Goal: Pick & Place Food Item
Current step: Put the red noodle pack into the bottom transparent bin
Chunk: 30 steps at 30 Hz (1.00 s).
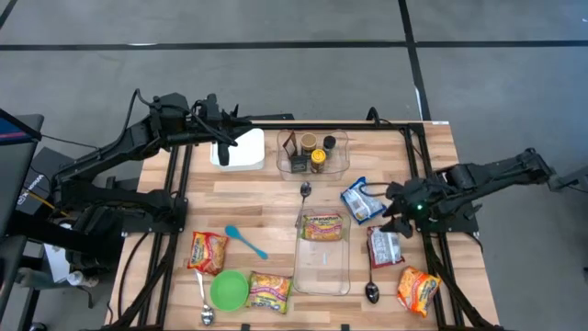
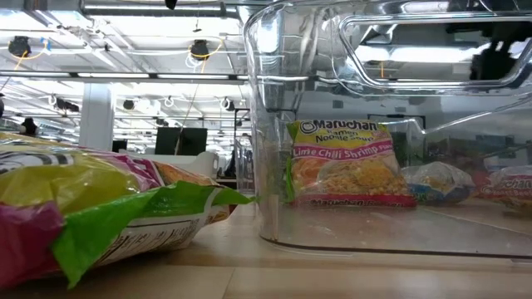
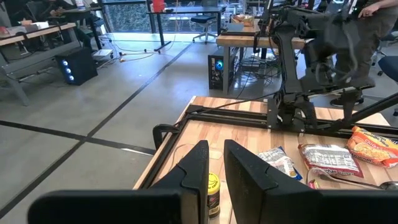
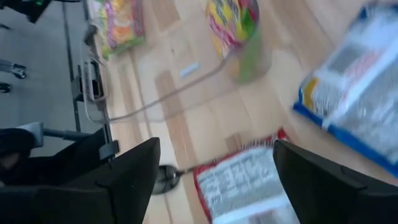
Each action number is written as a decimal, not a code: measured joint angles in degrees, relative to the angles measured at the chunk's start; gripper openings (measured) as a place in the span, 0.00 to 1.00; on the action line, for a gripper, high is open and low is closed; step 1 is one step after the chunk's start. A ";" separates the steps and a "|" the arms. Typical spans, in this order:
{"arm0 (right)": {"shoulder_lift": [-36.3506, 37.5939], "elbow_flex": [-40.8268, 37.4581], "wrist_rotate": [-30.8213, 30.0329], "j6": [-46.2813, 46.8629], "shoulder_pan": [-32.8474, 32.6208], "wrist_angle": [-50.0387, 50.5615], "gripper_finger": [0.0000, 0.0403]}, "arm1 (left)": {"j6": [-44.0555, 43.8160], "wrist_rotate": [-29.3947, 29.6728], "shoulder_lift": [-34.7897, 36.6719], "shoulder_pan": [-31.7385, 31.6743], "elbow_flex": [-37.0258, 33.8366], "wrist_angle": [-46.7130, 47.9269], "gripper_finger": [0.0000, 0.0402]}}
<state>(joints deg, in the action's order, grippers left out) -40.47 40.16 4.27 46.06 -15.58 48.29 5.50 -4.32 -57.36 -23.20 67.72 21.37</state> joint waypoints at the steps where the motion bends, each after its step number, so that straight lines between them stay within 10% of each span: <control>1: 0.00 0.00 -1.24 1.99 -1.65 0.53 0.76 | 0.00 0.00 0.00 0.00 0.00 0.00 0.11; 14: -4.55 0.04 -16.29 16.34 -20.40 3.06 0.76 | 0.00 0.00 0.00 0.00 0.00 0.02 0.11; 30: -16.96 0.96 -11.52 -6.99 -4.94 5.75 0.76 | 0.00 0.00 0.00 0.00 0.00 0.02 0.11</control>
<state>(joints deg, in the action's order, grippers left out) -57.43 41.12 -7.24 39.07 -20.52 54.04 5.50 -4.32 -57.36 -23.20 67.72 21.38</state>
